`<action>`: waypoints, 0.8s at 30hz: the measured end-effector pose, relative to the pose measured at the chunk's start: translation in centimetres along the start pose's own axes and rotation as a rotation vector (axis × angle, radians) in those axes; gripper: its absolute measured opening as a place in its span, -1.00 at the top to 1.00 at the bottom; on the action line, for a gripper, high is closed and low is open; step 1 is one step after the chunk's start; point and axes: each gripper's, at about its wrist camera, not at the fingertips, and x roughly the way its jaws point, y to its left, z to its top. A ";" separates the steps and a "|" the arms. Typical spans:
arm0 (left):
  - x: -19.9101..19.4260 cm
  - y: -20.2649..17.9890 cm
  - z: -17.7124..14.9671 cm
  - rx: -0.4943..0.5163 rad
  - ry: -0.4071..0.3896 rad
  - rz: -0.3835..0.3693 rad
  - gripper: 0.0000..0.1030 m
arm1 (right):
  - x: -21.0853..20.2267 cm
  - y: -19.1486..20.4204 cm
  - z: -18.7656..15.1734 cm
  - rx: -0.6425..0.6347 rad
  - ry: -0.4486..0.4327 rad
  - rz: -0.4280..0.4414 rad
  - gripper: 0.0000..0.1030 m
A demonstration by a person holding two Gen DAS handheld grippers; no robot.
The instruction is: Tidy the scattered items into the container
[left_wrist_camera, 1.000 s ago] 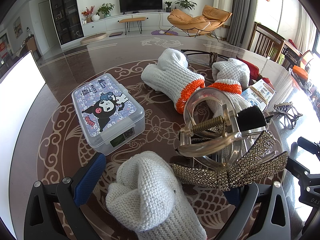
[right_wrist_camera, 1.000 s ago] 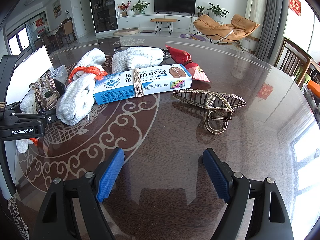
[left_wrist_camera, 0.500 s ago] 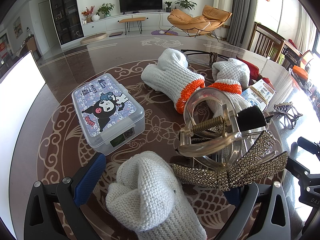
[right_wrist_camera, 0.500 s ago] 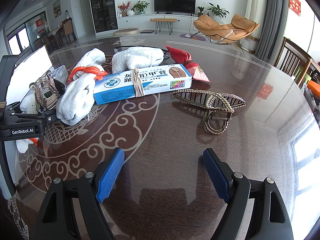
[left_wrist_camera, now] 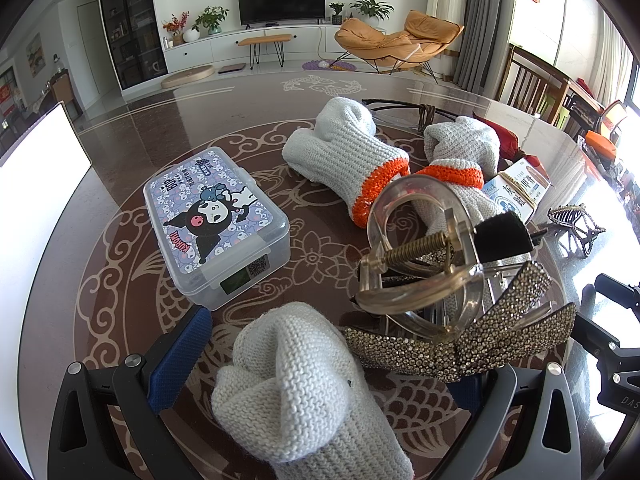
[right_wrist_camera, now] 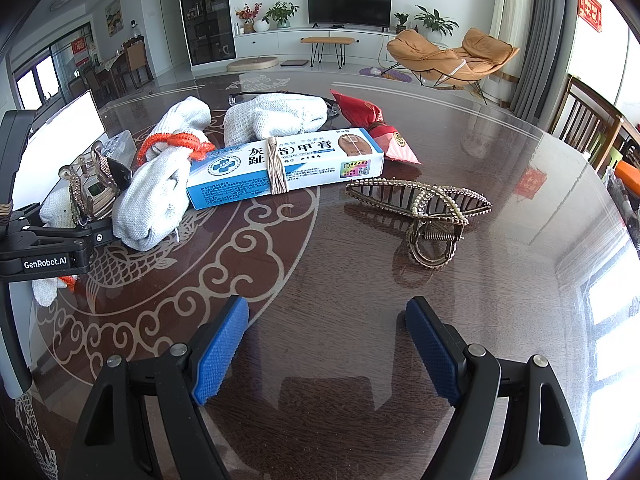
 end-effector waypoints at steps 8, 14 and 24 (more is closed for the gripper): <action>0.0 0.0 0.1 0.000 0.000 0.000 -1.00 | 0.0 0.0 0.0 0.000 0.000 0.000 -0.60; 0.0 0.0 -0.1 0.000 0.000 0.000 -1.00 | 0.0 0.0 0.0 0.000 0.000 0.000 -0.60; 0.0 0.0 0.0 0.000 0.000 0.000 -1.00 | 0.0 0.0 0.0 0.000 0.000 0.000 -0.60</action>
